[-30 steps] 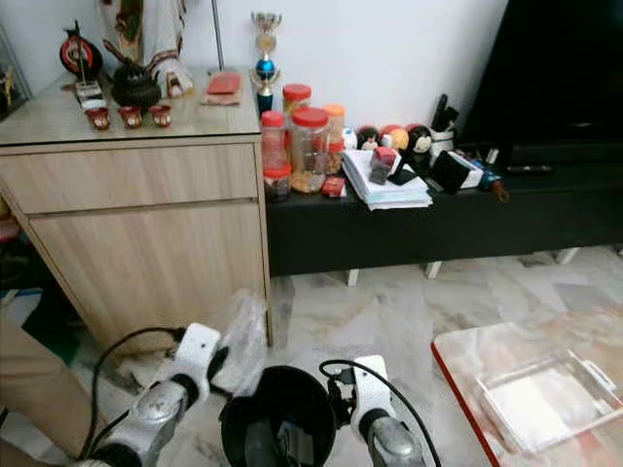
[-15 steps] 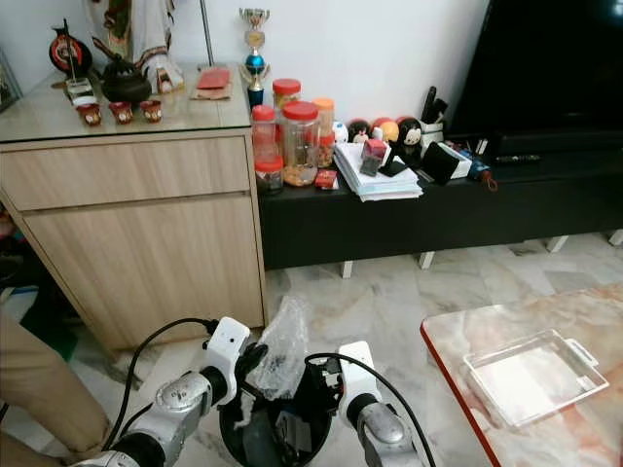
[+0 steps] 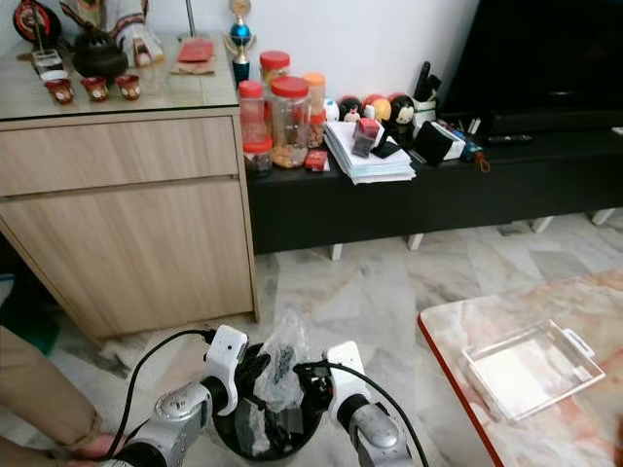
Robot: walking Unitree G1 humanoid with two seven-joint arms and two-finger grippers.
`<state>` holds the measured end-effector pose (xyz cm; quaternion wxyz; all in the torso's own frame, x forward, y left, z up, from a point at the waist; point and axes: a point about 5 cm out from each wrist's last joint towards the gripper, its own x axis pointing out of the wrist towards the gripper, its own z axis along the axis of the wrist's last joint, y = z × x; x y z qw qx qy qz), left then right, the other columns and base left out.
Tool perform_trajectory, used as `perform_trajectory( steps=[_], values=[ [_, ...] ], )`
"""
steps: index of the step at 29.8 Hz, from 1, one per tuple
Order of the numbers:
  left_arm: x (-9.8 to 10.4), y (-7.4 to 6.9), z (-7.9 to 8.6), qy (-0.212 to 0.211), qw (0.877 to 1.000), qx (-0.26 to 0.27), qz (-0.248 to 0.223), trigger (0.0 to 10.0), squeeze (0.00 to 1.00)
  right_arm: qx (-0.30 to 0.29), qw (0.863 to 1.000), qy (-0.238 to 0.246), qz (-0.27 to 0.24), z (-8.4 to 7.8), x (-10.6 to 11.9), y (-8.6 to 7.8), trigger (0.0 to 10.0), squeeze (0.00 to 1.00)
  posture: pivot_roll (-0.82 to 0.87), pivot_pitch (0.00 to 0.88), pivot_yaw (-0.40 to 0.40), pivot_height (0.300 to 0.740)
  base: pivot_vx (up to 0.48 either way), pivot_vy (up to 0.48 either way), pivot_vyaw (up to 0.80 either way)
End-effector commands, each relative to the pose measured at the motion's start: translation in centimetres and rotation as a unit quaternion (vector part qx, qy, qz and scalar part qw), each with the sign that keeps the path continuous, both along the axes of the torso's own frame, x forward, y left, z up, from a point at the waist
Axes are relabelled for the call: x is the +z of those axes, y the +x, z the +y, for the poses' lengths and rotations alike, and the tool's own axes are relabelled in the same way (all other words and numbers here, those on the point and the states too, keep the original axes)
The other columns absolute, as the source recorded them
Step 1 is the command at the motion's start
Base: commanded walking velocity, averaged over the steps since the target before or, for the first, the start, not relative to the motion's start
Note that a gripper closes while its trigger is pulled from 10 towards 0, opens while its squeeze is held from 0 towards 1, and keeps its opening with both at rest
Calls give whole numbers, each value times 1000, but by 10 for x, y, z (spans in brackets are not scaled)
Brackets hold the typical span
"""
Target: Picking trash to rubbish bin
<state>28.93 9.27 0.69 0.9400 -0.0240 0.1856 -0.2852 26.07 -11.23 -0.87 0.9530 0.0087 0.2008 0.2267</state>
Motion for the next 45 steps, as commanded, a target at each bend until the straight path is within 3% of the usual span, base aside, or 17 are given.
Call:
perform_trajectory(
  steps=[1, 13, 15, 22, 45],
  values=[
    [-6, -6, 0, -5, 1000, -1, 14, 10000, 0, 1, 1000, 1, 2, -3, 1, -1, 10000, 0, 89, 144, -81, 740, 0, 0, 0],
    [-16, -15, 13, 11, 999, 18, 31, 10000, 0, 9, 1000, -10, 5, -11, 4, -8, 10000, 0, 82, 171, -96, 740, 0, 0, 0],
    [-21, -18, 30, 26, 998, 54, 36, 10000, 0, 7, 1000, -12, 6, -15, 5, -9, 10000, 0, 82, 178, -97, 740, 0, 0, 0],
    [-21, -15, 54, 44, 992, 111, 33, 10000, 0, 8, 1000, -14, 8, -15, 6, -12, 10000, 0, 83, 191, -102, 740, 0, 0, 0],
    [-8, 0, 49, 45, 993, 111, 14, 10000, 0, 8, 1000, -16, 15, -17, 9, -18, 10000, 0, 72, 201, -115, 740, 0, 0, 0]
  ],
)
